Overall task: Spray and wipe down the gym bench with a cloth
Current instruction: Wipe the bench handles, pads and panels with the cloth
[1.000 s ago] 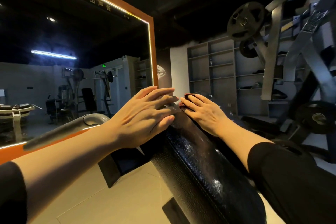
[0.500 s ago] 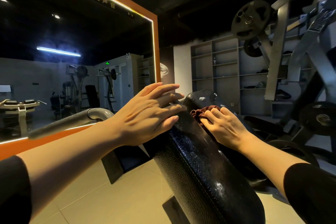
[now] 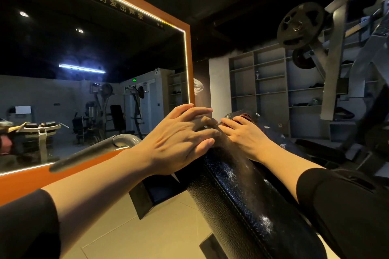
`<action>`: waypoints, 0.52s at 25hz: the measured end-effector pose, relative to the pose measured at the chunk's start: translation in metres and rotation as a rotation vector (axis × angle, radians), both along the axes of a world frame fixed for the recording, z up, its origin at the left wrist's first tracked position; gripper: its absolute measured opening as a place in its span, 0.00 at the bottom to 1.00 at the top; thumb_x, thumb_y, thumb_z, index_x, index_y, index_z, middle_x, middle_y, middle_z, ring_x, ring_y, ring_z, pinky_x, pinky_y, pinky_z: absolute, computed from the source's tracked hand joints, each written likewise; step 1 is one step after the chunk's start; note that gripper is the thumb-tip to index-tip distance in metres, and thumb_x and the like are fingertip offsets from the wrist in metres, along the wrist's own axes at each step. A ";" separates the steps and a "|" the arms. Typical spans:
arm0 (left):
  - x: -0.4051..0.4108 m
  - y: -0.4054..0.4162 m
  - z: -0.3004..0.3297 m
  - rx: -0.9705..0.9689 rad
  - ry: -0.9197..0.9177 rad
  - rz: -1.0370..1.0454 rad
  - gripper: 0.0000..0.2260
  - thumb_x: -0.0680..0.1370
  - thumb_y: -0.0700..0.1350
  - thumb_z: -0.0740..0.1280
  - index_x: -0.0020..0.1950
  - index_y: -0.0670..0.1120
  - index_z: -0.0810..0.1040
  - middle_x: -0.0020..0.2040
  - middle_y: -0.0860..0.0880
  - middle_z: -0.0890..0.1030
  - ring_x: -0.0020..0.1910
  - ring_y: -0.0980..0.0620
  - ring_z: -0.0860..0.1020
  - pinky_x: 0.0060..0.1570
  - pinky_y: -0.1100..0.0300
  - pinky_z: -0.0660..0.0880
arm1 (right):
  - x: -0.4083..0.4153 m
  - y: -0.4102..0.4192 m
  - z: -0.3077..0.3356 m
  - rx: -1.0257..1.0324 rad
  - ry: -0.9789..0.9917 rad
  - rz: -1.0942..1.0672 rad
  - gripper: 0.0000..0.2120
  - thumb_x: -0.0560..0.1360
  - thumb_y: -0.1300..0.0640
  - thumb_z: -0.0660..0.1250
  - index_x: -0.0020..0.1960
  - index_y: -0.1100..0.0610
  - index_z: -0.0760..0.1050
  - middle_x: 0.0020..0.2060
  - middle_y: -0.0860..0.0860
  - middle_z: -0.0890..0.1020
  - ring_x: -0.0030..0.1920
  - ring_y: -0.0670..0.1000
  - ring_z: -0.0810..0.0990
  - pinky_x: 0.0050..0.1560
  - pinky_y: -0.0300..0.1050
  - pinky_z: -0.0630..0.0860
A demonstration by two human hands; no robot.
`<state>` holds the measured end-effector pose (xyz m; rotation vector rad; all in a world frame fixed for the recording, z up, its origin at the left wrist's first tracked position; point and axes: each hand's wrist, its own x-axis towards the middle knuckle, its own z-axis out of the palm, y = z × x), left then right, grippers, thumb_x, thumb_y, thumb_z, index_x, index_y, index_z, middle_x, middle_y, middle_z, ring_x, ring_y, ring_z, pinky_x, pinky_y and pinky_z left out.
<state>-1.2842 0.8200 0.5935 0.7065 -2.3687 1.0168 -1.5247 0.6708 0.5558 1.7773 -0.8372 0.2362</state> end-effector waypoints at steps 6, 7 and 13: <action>0.002 -0.002 0.001 0.010 -0.024 0.008 0.24 0.83 0.58 0.43 0.69 0.56 0.73 0.69 0.54 0.73 0.75 0.55 0.57 0.74 0.54 0.45 | -0.046 0.034 -0.029 -0.056 -0.058 0.067 0.14 0.72 0.56 0.68 0.56 0.58 0.82 0.57 0.55 0.81 0.55 0.58 0.79 0.52 0.52 0.76; 0.000 -0.001 0.001 0.006 -0.023 0.001 0.24 0.83 0.58 0.43 0.68 0.56 0.74 0.69 0.54 0.74 0.75 0.55 0.58 0.75 0.53 0.45 | -0.053 0.039 -0.034 -0.053 -0.054 0.087 0.14 0.73 0.56 0.67 0.56 0.58 0.82 0.57 0.56 0.82 0.54 0.58 0.80 0.51 0.51 0.77; -0.005 -0.001 -0.003 -0.064 -0.029 -0.026 0.22 0.83 0.56 0.46 0.65 0.56 0.77 0.68 0.55 0.74 0.76 0.55 0.56 0.75 0.54 0.43 | -0.052 0.041 -0.029 -0.066 -0.014 0.023 0.15 0.75 0.58 0.63 0.59 0.59 0.80 0.58 0.55 0.81 0.55 0.57 0.80 0.49 0.50 0.76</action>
